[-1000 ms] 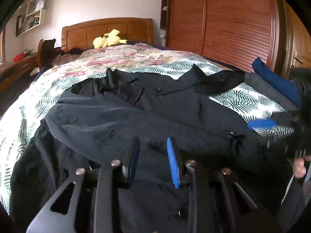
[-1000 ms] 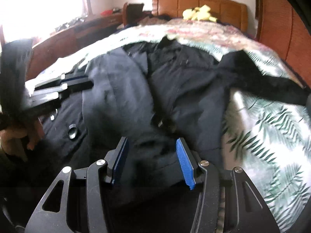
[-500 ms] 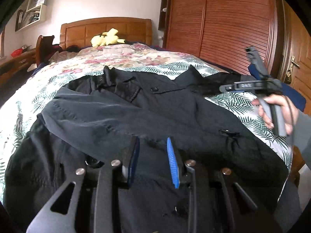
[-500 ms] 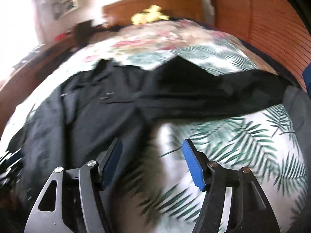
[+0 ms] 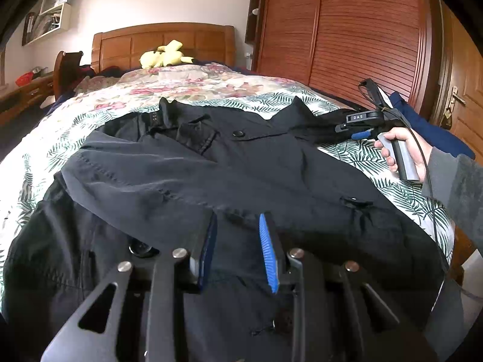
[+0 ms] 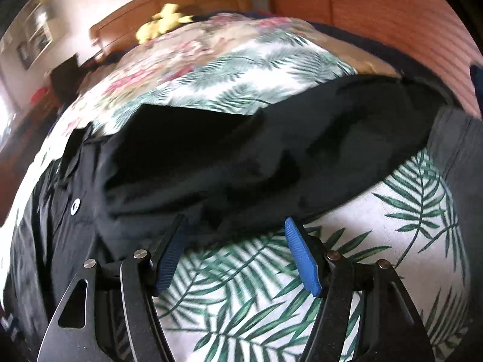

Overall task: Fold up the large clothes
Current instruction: 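Grasp the other sleeve with the right gripper and lift it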

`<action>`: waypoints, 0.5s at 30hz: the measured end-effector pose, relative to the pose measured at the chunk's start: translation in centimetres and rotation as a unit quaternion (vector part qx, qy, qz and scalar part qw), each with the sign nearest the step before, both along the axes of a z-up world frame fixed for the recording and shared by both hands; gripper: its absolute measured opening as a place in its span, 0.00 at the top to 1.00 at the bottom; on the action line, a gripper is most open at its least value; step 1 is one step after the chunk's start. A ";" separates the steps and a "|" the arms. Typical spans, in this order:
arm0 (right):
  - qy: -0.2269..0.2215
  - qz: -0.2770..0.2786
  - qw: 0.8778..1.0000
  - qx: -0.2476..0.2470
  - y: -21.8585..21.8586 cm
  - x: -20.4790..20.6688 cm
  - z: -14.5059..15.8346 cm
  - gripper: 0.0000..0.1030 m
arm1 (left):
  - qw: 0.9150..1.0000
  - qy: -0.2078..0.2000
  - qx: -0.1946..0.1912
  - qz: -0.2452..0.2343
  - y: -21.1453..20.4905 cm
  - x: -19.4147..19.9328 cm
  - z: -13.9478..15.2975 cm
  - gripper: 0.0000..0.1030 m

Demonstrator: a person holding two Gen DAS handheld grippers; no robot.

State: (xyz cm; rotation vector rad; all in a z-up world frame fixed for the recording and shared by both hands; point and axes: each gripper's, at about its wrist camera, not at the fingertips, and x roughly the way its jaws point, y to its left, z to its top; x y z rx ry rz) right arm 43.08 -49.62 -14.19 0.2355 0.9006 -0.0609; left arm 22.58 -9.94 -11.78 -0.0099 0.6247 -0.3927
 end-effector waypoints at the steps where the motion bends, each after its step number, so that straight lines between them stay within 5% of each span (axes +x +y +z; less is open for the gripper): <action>1: 0.001 -0.009 1.000 0.009 -0.5 0.1 -0.2 0.34 | 1.000 0.000 0.000 0.000 0.0 0.0 0.0 0.74; 15: -0.016 -0.078 0.993 0.082 -4.1 1.5 -0.1 0.34 | 1.000 0.010 -0.004 -0.003 0.1 0.3 -0.4 0.74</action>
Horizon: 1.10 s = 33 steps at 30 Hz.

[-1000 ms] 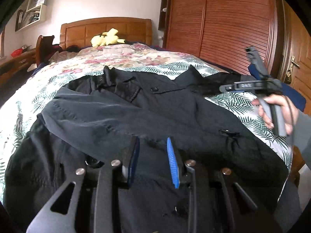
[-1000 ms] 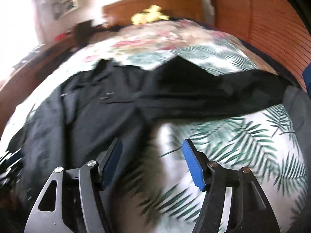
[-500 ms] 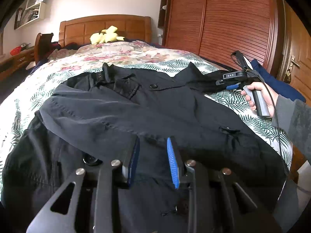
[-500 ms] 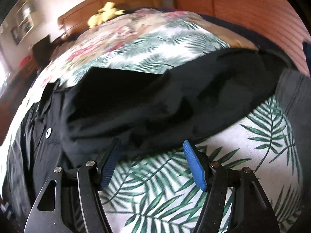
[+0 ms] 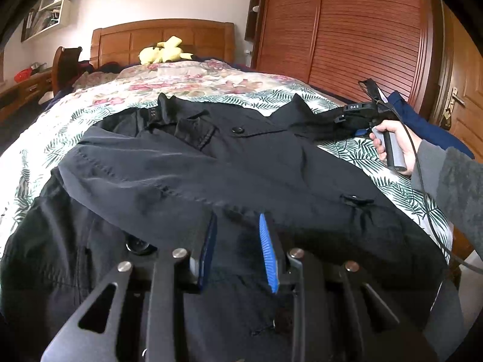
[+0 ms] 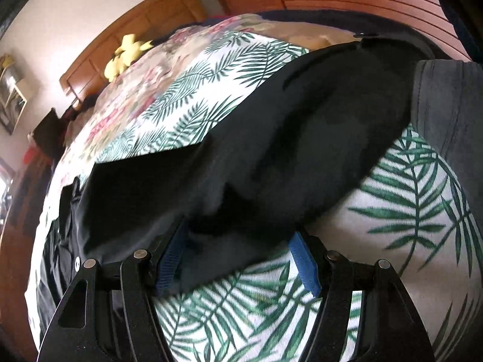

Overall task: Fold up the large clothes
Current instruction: 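Grasp the other sleeve with the right gripper and lift it, then lay the sleeve over the coat front with the right gripper and open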

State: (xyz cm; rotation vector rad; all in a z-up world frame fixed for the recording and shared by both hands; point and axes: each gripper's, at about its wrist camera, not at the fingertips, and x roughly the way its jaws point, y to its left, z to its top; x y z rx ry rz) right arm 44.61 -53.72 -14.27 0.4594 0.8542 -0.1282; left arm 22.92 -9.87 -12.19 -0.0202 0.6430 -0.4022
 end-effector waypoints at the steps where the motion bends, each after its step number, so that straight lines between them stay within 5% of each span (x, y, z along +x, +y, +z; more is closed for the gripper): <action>1: 0.002 0.001 1.000 -0.006 0.1 0.3 0.1 0.34 | 1.000 0.000 0.000 0.000 0.0 0.0 0.0 0.74; 2: 0.000 0.003 1.000 -0.017 0.4 0.4 0.3 0.41 | 1.000 0.001 0.001 -0.001 -0.1 -0.1 0.1 0.74; 5: 0.000 0.017 0.999 -0.048 1.2 0.9 0.8 0.88 | 1.000 0.000 0.001 -0.001 0.0 -0.1 0.1 0.74; 6: -0.010 0.027 0.998 -0.059 1.8 0.7 1.4 0.91 | 1.000 -0.001 0.000 -0.002 -0.1 -0.1 0.1 0.74; 12: -0.085 0.119 0.983 -0.113 7.6 -1.9 6.7 0.95 | 1.000 -0.005 0.000 0.001 0.1 -0.3 0.2 0.74; 19: -0.145 0.254 0.945 -0.146 17.5 -7.8 11.9 0.95 | 1.000 -0.010 0.000 0.005 0.3 -0.7 0.7 0.74; 25: -0.115 0.331 0.923 -0.159 24.5 -12.1 10.8 0.94 | 1.000 -0.016 -0.001 0.006 0.7 -1.2 1.0 0.74; 33: -0.037 0.331 0.923 -0.191 26.3 -15.8 6.3 0.94 | 1.000 -0.019 -0.002 0.005 1.1 -1.5 1.4 0.74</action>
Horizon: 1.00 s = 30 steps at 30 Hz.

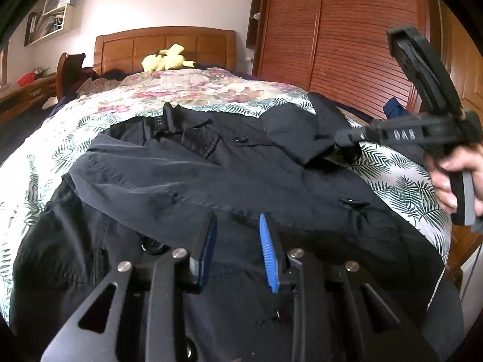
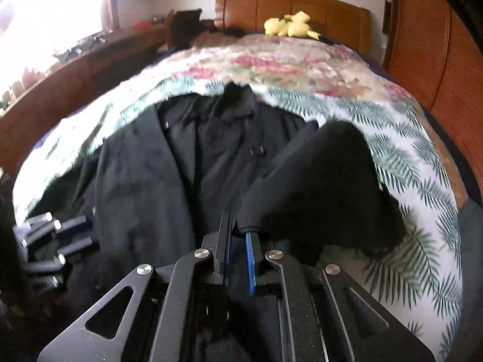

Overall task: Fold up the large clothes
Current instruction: 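Lay the sleeve over the coat front with the right gripper and open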

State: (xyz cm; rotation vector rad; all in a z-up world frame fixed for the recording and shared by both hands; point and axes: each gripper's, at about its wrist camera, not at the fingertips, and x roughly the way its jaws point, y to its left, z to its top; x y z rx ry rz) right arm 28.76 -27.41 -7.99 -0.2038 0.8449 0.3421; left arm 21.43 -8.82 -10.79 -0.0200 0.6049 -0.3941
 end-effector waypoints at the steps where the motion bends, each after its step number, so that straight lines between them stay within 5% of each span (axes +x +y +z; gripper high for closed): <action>1: 0.001 0.001 1.000 -0.008 0.0 -0.5 -0.1 0.94 | 1.000 -0.001 0.000 0.000 0.1 -0.1 0.1 0.74; 4: -0.013 -0.010 0.999 -0.029 -0.7 -1.7 0.4 0.89 | 1.000 -0.004 -0.002 -0.002 0.3 -0.4 0.4 0.74; 9: -0.046 -0.034 0.998 -0.029 -2.5 -2.7 2.6 0.43 | 1.000 -0.012 -0.008 -0.004 0.7 -0.8 1.0 0.74; 13: -0.047 -0.062 0.996 -0.051 -4.6 -1.5 2.3 0.41 | 1.000 -0.015 -0.008 -0.003 1.0 -1.0 1.2 0.74; 26: 0.043 -0.163 0.981 -0.095 -13.2 3.7 -5.9 0.40 | 1.000 -0.012 -0.008 0.000 1.2 -0.8 1.2 0.74; 30: 0.050 -0.177 0.980 -0.076 -14.8 5.2 -6.5 0.40 | 1.000 -0.010 -0.005 0.001 1.2 -0.7 1.0 0.74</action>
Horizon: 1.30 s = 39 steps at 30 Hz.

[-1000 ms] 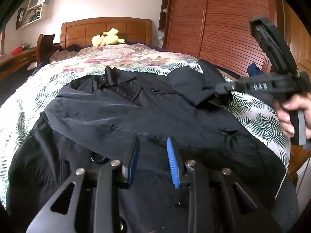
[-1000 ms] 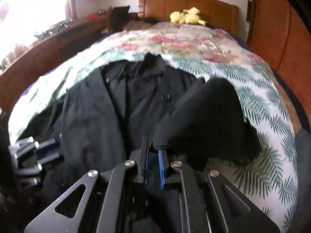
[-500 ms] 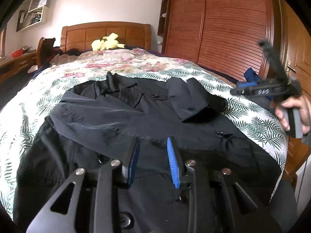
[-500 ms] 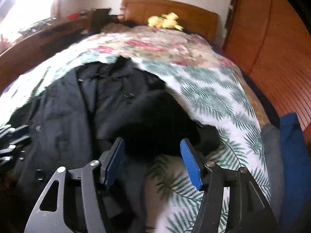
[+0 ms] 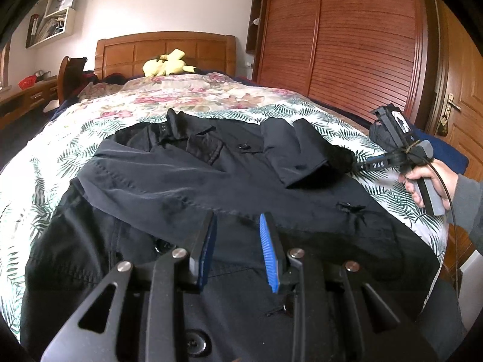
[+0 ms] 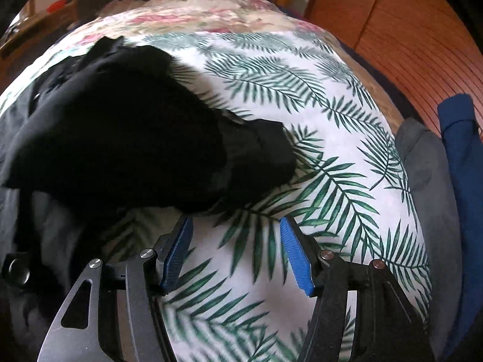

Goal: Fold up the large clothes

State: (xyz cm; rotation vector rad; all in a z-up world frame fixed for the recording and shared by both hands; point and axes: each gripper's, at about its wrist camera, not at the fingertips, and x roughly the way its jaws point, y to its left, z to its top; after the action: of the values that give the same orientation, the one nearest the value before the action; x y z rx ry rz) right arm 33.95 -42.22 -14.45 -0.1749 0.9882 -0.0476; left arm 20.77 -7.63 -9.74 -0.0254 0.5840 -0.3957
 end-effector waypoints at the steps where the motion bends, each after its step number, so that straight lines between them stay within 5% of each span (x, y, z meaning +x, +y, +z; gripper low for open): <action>1: -0.006 -0.003 1.000 0.015 -0.4 0.3 0.1 0.40 | 1.000 0.000 0.001 0.000 -0.1 0.0 -0.1 0.74; 7: -0.051 -0.014 0.995 0.081 -1.0 0.9 2.0 0.40 | 1.000 0.004 0.003 -0.001 -0.2 0.4 -0.3 0.74; 17: 0.007 -0.086 0.991 0.104 -2.8 4.1 -1.4 0.41 | 1.000 0.001 0.006 0.000 -0.2 0.3 -0.3 0.74; 18: 0.004 -0.082 0.991 0.104 -2.7 4.0 -1.5 0.48 | 1.000 0.000 0.007 0.001 -0.2 0.3 -0.2 0.74; 19: 0.001 -0.070 0.992 0.105 -2.3 3.9 -1.5 0.56 | 1.000 -0.001 0.009 0.002 -0.1 0.2 -0.2 0.73; 20: -0.001 -0.058 0.993 0.104 -1.9 3.8 -1.4 0.74 | 1.000 -0.002 0.010 0.003 -0.1 0.1 -0.1 0.73; 23: -0.024 -0.028 0.995 0.089 -0.1 3.0 -0.3 0.90 | 1.000 -0.003 0.016 0.010 0.1 -0.2 0.0 0.74; 32: -0.126 0.093 0.979 0.131 7.8 -1.9 8.1 0.94 | 0.999 0.000 0.027 0.044 2.0 -2.4 1.1 0.73; 39: -0.178 0.220 0.944 0.170 17.3 -6.8 14.5 0.94 | 0.996 -0.009 0.041 0.084 5.2 -5.1 2.7 0.73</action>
State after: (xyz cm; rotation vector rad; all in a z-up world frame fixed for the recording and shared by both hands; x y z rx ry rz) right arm 27.10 -24.93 0.09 -0.0610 0.5657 0.4846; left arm 15.71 -2.41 -7.07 0.0077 0.5742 -0.2084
